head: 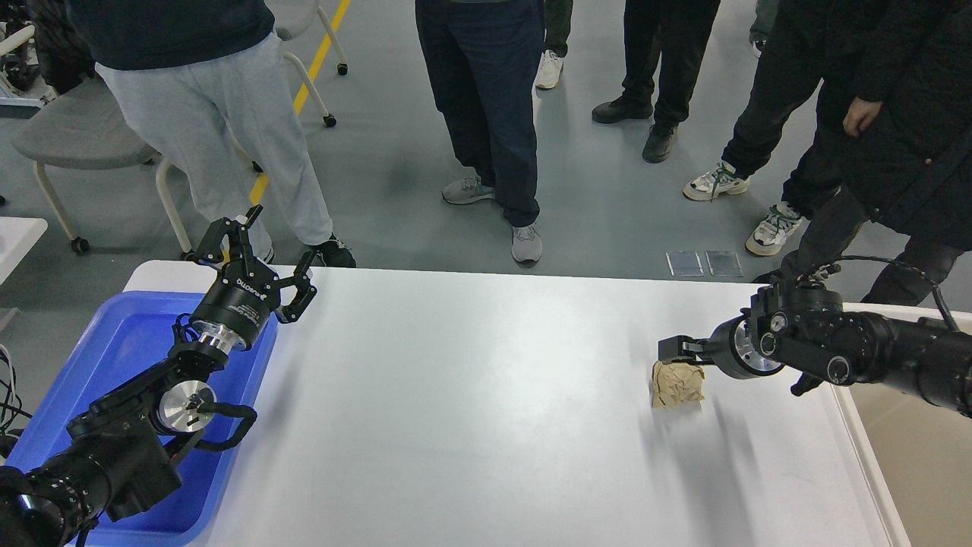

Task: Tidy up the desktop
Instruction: 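Lower the open right gripper onto the crumpled tan paper ball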

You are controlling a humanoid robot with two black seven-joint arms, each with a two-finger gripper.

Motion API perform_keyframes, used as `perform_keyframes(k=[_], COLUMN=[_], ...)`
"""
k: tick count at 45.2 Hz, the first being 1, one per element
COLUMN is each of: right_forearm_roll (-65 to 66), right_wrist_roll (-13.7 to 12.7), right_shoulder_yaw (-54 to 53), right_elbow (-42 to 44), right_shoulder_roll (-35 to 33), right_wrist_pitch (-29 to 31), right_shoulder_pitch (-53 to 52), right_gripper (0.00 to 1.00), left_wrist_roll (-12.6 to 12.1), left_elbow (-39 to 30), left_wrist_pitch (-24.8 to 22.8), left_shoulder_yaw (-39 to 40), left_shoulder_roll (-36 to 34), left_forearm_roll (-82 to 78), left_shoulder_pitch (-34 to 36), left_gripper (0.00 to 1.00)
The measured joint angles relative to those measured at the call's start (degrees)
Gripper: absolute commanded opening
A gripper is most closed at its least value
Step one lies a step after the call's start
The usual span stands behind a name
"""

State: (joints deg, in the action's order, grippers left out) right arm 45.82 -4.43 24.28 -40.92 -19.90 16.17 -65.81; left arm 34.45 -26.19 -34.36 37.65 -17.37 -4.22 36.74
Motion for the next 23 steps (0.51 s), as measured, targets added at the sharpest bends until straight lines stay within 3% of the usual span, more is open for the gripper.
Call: perform_keyframes(k=[23], right_forearm_roll=[0.1], right_wrist_roll=[0.43], right_shoulder_yaw=[-0.7], right_elbow=[1.68], right_shoulder_roll=[2.39], right_wrist_pitch=[-2.39], right_shoulder_pitch=[2.27], right_gripper=[1.0], left_wrist_roll=[0.0], left_elbow=[0.0], left_wrist_pitch=[0.0], left_shoulder_yaw=[-0.02], left_shoulder_roll=[-0.01], left_forearm_roll=[0.0], left_shoulder_pitch=[0.0], left_gripper=[1.0])
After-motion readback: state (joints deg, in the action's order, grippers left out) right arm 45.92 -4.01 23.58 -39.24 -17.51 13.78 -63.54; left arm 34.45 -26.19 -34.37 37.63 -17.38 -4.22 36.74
